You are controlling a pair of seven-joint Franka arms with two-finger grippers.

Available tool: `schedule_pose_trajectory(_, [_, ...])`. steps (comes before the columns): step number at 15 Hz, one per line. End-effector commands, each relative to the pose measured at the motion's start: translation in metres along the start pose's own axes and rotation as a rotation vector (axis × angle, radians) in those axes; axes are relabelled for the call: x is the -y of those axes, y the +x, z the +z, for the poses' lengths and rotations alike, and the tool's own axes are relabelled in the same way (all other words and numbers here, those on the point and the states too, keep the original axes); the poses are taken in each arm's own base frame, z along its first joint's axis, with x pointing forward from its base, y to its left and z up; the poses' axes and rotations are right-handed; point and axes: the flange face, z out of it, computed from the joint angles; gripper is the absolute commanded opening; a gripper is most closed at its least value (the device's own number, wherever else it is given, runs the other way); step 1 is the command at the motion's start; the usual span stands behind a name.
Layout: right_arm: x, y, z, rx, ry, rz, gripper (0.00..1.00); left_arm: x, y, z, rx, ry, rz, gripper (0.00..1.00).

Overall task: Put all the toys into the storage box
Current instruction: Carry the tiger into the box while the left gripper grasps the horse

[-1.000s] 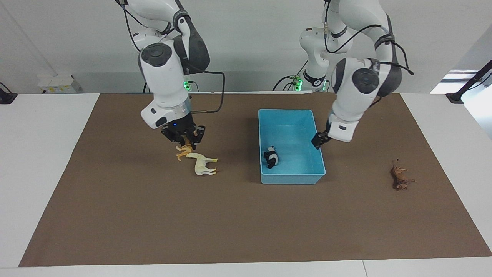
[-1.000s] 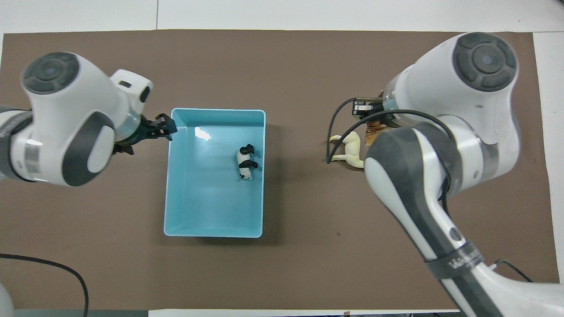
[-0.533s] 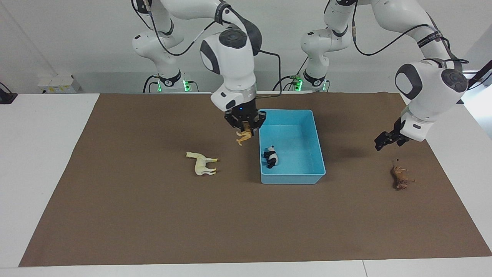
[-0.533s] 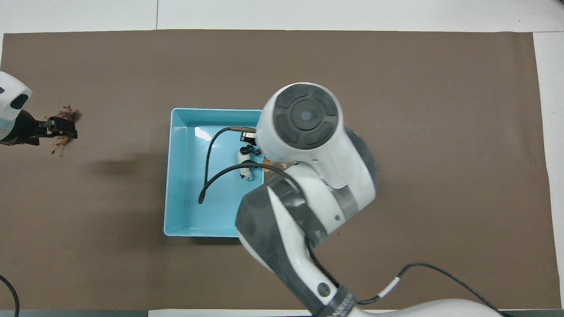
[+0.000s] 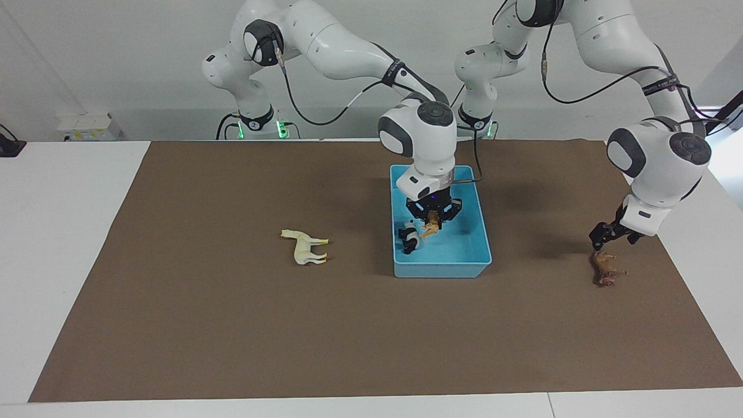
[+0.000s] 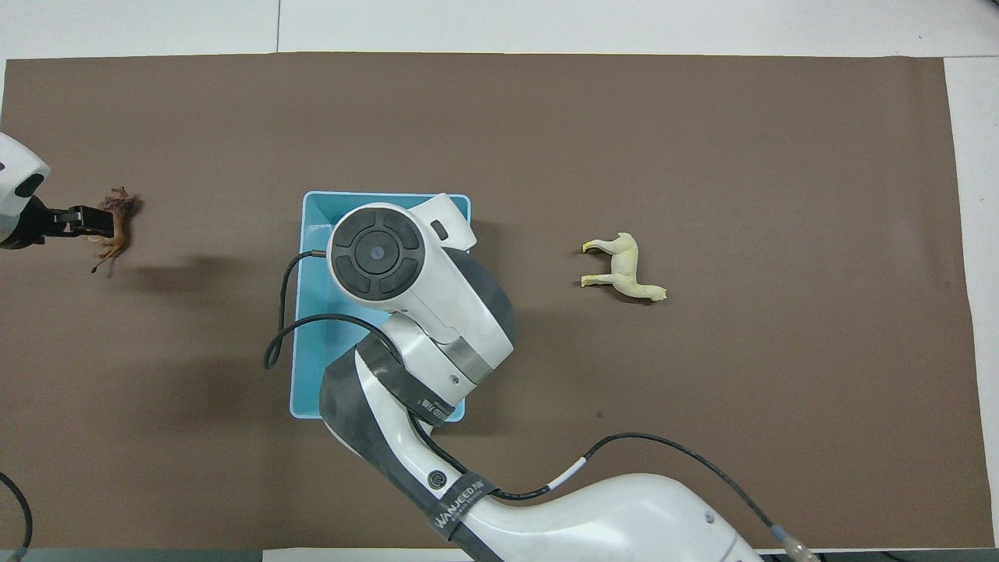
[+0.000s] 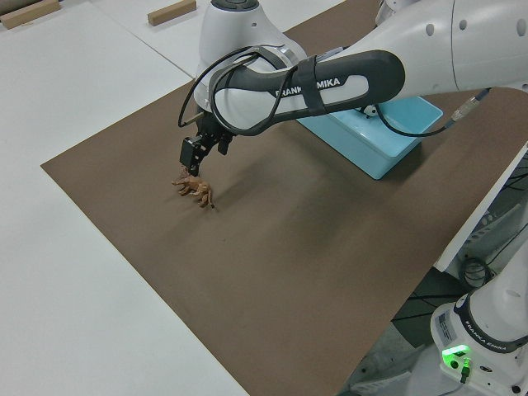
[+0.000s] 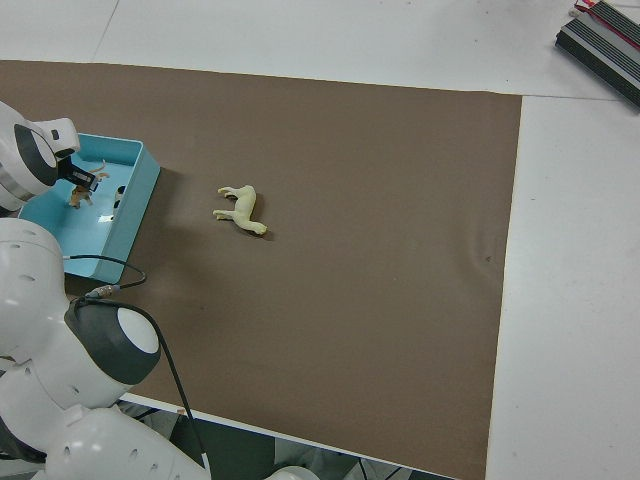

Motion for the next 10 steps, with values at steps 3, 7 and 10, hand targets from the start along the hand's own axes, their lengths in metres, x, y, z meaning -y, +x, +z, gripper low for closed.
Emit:
schedule_pose_trajectory(3, [-0.014,0.019,-0.028,0.011,-0.069,0.103,1.00,0.018,0.004,0.027,-0.031,0.015,0.067,1.00])
schedule_pose_trajectory(7, [-0.061,0.072,-0.091,0.000,-0.068,0.187,1.00,0.030,0.005,0.053,-0.052,0.017,0.089,1.00])
schedule_pose_trajectory(10, [-0.088,0.089,-0.105,0.015,-0.119,0.114,1.00,0.027,0.003,0.069,-0.037,0.005,0.089,1.00])
